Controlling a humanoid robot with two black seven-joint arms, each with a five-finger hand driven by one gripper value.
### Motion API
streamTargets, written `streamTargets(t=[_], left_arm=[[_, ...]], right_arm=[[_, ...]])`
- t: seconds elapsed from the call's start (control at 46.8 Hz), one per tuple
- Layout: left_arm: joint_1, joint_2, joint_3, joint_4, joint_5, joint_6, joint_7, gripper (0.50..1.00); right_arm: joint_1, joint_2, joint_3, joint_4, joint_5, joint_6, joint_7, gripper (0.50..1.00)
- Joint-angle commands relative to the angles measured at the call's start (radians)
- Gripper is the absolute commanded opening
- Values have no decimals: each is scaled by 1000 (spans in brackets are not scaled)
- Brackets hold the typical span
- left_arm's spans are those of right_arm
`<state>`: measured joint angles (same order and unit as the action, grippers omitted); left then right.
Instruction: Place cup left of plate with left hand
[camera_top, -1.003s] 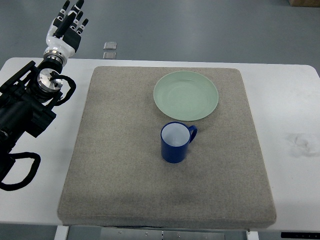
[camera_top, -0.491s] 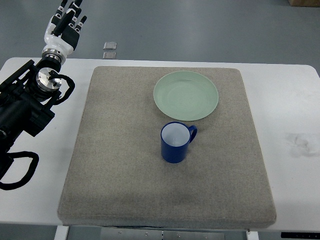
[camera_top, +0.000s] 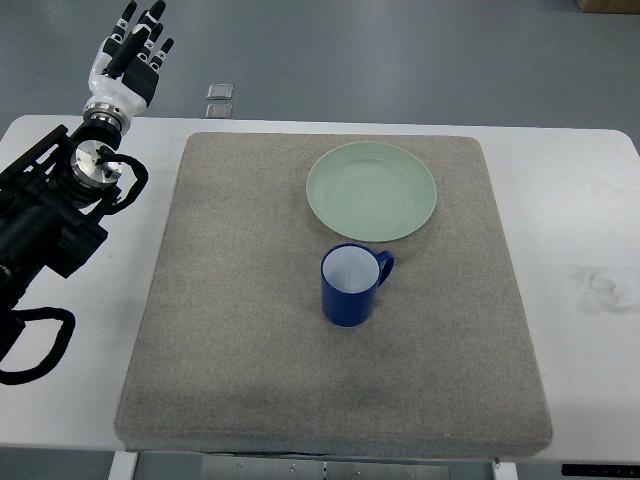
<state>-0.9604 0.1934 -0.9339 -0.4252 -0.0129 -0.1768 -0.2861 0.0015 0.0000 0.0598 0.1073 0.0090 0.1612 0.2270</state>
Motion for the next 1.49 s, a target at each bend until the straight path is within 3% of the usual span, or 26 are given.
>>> streamTargets(t=[0.0, 0.256, 0.534, 0.704, 1.046, 1.366, 1.473], left_arm=[[0, 23, 41, -26, -1, -4, 1, 996], [-6, 66, 185, -105, 5, -9, 2, 996], [-5, 210, 487, -406, 13, -113, 4, 996], [-5, 276, 533, -526, 51, -151, 2, 996], [22, 380, 560, -592, 180, -323, 8, 996], [52, 472, 558, -711, 274, -431, 8, 996], [66, 486, 560, -719, 284, -434, 8, 996]], right_arm=[[0, 0, 0, -1, 0, 1, 0, 932], [0, 0, 0, -1, 0, 0, 0, 932], [0, 0, 0, 0, 0, 0, 0, 932], [0, 0, 0, 0, 0, 0, 0, 932], [0, 0, 0, 0, 0, 0, 0, 932], [0, 0, 0, 0, 0, 0, 0, 932], [0, 0, 0, -1, 0, 0, 0, 932]])
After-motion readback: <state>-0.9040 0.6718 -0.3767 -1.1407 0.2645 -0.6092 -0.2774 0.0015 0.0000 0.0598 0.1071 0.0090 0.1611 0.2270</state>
